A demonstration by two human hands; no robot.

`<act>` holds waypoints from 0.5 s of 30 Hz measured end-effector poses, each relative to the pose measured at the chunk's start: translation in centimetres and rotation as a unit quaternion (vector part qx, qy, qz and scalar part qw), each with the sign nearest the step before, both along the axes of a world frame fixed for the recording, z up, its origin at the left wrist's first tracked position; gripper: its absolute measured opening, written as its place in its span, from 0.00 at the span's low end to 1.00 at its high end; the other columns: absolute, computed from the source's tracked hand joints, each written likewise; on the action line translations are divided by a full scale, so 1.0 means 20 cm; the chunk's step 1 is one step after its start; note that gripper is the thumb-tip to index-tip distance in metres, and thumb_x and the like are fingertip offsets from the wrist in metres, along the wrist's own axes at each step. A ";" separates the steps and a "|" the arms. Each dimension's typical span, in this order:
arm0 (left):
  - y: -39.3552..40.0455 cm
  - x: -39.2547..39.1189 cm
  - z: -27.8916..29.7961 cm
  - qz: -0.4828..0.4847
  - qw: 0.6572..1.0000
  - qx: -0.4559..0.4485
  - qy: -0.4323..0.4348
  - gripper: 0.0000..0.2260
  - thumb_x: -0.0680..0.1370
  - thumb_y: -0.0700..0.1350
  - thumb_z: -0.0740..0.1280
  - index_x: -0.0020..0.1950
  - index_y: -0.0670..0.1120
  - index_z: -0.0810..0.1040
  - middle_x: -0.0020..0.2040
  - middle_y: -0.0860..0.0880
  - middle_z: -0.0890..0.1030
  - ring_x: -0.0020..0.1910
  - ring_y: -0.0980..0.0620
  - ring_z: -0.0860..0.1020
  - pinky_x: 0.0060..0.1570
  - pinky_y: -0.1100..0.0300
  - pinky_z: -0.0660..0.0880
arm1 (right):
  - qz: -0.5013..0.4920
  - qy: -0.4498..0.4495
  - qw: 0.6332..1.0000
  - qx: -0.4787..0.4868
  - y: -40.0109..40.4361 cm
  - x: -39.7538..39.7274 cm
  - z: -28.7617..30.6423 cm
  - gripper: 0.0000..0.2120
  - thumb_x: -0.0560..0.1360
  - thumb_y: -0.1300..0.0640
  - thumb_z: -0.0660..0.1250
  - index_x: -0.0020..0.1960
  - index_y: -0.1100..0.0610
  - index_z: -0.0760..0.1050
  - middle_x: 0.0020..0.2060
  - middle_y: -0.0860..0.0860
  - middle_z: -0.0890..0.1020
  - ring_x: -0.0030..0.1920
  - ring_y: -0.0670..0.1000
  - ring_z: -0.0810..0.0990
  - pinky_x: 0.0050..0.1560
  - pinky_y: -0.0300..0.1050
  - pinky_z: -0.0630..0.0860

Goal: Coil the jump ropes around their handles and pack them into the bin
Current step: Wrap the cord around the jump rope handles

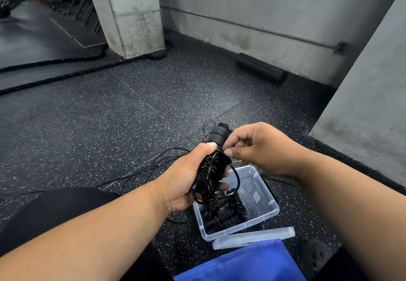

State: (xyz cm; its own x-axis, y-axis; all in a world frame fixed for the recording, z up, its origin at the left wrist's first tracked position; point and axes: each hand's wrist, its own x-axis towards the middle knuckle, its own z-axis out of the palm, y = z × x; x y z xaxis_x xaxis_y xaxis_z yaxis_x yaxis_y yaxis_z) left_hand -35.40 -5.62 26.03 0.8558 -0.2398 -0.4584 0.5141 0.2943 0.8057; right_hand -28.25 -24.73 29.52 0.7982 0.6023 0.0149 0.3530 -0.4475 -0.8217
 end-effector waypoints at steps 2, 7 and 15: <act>0.01 0.00 -0.01 -0.022 1.000 0.007 0.001 0.25 0.74 0.63 0.71 0.60 0.44 0.82 0.48 0.42 0.84 0.41 0.43 0.83 0.39 0.53 0.83 | 0.003 0.015 1.000 -0.006 -0.01 0.01 0.01 0.02 0.74 0.61 0.77 0.44 0.56 0.85 0.33 0.58 0.82 0.32 0.45 0.76 0.35 0.38 0.74; -0.01 -0.01 -0.02 -0.013 1.000 0.016 0.014 0.21 0.79 0.60 0.67 0.57 0.43 0.82 0.48 0.40 0.83 0.42 0.42 0.82 0.37 0.53 0.84 | 0.009 -0.080 0.991 -0.106 0.00 0.02 0.00 0.04 0.73 0.55 0.79 0.41 0.50 0.85 0.35 0.48 0.85 0.35 0.47 0.82 0.40 0.49 0.78; -0.01 0.00 -0.04 0.011 0.999 0.026 0.029 0.20 0.81 0.60 0.67 0.56 0.43 0.82 0.48 0.40 0.81 0.44 0.42 0.81 0.35 0.54 0.83 | 0.041 -0.151 0.973 -0.172 0.01 0.01 -0.03 0.02 0.75 0.52 0.75 0.43 0.47 0.84 0.38 0.39 0.84 0.41 0.42 0.82 0.45 0.47 0.79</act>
State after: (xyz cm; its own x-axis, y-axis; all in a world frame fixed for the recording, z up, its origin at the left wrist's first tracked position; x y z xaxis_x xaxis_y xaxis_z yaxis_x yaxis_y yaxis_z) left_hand -35.36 -5.90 25.25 0.8327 -0.1956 -0.5181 0.5535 0.2647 0.7897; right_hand -27.96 -24.53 28.96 0.7382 0.6740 0.0279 0.6008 -0.6381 -0.4816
